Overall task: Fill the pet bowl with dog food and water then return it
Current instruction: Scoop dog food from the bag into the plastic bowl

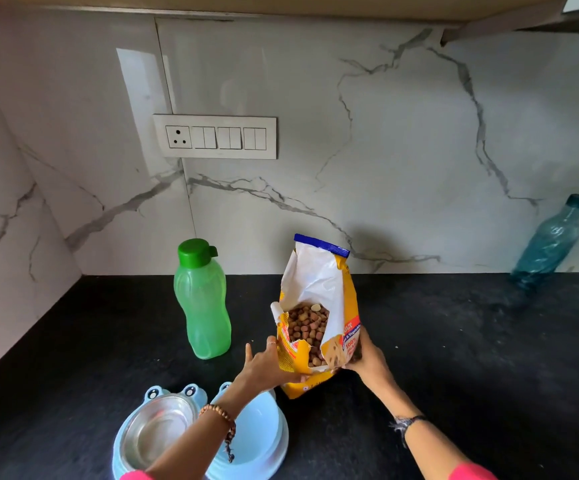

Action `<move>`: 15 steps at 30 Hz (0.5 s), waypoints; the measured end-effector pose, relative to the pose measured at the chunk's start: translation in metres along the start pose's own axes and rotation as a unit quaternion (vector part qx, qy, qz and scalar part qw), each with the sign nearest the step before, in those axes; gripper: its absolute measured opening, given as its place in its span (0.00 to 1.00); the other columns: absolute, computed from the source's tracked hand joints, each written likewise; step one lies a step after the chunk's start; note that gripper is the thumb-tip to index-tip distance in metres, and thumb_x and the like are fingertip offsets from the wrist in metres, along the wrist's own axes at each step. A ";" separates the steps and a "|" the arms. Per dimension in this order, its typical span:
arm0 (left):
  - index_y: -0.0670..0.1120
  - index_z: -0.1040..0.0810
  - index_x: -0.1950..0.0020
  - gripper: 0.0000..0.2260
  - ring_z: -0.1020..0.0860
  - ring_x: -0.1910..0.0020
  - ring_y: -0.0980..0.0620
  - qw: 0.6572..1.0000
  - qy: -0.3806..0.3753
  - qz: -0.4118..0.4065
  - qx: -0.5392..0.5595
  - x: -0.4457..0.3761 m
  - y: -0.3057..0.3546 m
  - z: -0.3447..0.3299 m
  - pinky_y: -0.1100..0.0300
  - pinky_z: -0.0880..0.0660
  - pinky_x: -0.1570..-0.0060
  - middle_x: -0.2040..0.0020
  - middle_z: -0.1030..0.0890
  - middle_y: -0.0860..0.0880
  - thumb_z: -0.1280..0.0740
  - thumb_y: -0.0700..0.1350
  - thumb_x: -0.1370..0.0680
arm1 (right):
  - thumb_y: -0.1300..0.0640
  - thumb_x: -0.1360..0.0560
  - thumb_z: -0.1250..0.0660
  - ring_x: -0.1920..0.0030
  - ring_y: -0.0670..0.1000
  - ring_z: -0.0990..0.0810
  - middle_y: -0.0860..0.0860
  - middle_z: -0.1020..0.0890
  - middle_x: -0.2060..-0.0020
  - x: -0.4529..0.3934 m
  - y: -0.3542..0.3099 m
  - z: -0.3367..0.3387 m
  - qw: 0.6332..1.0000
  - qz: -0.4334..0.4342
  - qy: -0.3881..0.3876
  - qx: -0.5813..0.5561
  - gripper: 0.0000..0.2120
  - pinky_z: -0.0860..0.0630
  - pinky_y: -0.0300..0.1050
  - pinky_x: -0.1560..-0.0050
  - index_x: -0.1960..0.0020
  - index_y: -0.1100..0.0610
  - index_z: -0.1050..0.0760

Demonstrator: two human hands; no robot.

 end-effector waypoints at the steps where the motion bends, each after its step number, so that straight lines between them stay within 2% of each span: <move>1: 0.40 0.47 0.28 0.42 0.30 0.32 0.47 1.000 -0.006 -0.001 0.003 0.002 -0.002 0.000 0.41 0.63 0.29 0.36 0.24 0.46 0.34 0.64 0.30 | 0.71 0.33 0.28 0.44 0.46 0.25 0.52 0.23 0.44 0.006 0.003 -0.001 0.999 -0.008 0.031 -0.030 0.32 0.26 0.29 0.53 0.32 0.58 0.35; 4: 0.42 0.42 0.28 0.34 0.30 0.32 0.48 1.000 -0.010 -0.011 0.017 0.009 -0.008 0.006 0.41 0.61 0.29 0.35 0.24 0.48 0.37 0.62 0.26 | 0.77 0.31 0.32 0.42 0.53 0.24 0.57 0.23 0.41 0.027 0.021 -0.015 0.974 -0.086 0.112 -0.179 0.29 0.24 0.45 0.45 0.33 0.63 0.32; 6: 0.44 0.35 0.31 0.28 0.28 0.34 0.50 0.998 0.006 -0.029 0.051 0.016 -0.013 0.013 0.42 0.56 0.28 0.36 0.24 0.50 0.36 0.59 0.25 | 0.75 0.30 0.33 0.45 0.55 0.22 0.60 0.21 0.43 0.044 0.027 -0.026 0.952 -0.132 0.173 -0.213 0.23 0.23 0.52 0.43 0.37 0.64 0.28; 7: 0.44 0.31 0.33 0.25 0.26 0.36 0.51 0.996 0.028 -0.041 0.074 0.020 -0.016 0.018 0.46 0.51 0.28 0.37 0.22 0.50 0.35 0.56 0.25 | 0.74 0.29 0.33 0.48 0.56 0.21 0.61 0.20 0.44 0.054 0.029 -0.031 0.942 -0.152 0.203 -0.223 0.19 0.23 0.53 0.44 0.39 0.65 0.26; 8: 0.44 0.27 0.36 0.21 0.24 0.39 0.51 0.992 0.058 -0.050 0.105 0.026 -0.020 0.026 0.52 0.42 0.31 0.39 0.21 0.49 0.33 0.52 0.25 | 0.73 0.28 0.34 0.50 0.55 0.21 0.62 0.20 0.46 0.063 0.029 -0.037 0.930 -0.171 0.226 -0.235 0.16 0.22 0.53 0.47 0.42 0.65 0.25; 10: 0.41 0.22 0.42 0.14 0.20 0.46 0.49 0.978 0.122 -0.052 0.162 0.041 -0.032 0.040 0.60 0.30 0.43 0.45 0.18 0.46 0.31 0.45 0.26 | 0.70 0.26 0.35 0.56 0.54 0.21 0.60 0.19 0.51 0.083 0.021 -0.048 0.920 -0.189 0.240 -0.244 0.10 0.21 0.48 0.58 0.46 0.65 0.23; 13: 0.40 0.19 0.50 0.07 0.19 0.51 0.46 0.961 0.199 -0.017 0.193 0.070 -0.059 0.055 0.58 0.26 0.50 0.53 0.16 0.43 0.30 0.39 0.27 | 0.63 0.24 0.35 0.63 0.49 0.21 0.53 0.18 0.59 0.100 -0.003 -0.063 0.946 -0.159 0.199 -0.203 0.05 0.24 0.40 0.66 0.51 0.61 0.21; 15: 0.41 0.18 0.51 0.07 0.19 0.51 0.45 0.957 0.221 0.017 0.188 0.088 -0.076 0.059 0.58 0.26 0.51 0.54 0.16 0.43 0.30 0.39 0.28 | 0.56 0.24 0.34 0.62 0.47 0.21 0.50 0.18 0.60 0.106 -0.017 -0.075 0.966 -0.129 0.149 -0.165 0.07 0.22 0.42 0.64 0.52 0.59 0.20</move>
Point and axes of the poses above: each hand's wrist, its own x-axis away from the middle knuckle, its own z-axis out of the back of the hand, y = z × x, the point moved 8 cm from there along -x, towards the middle knuckle
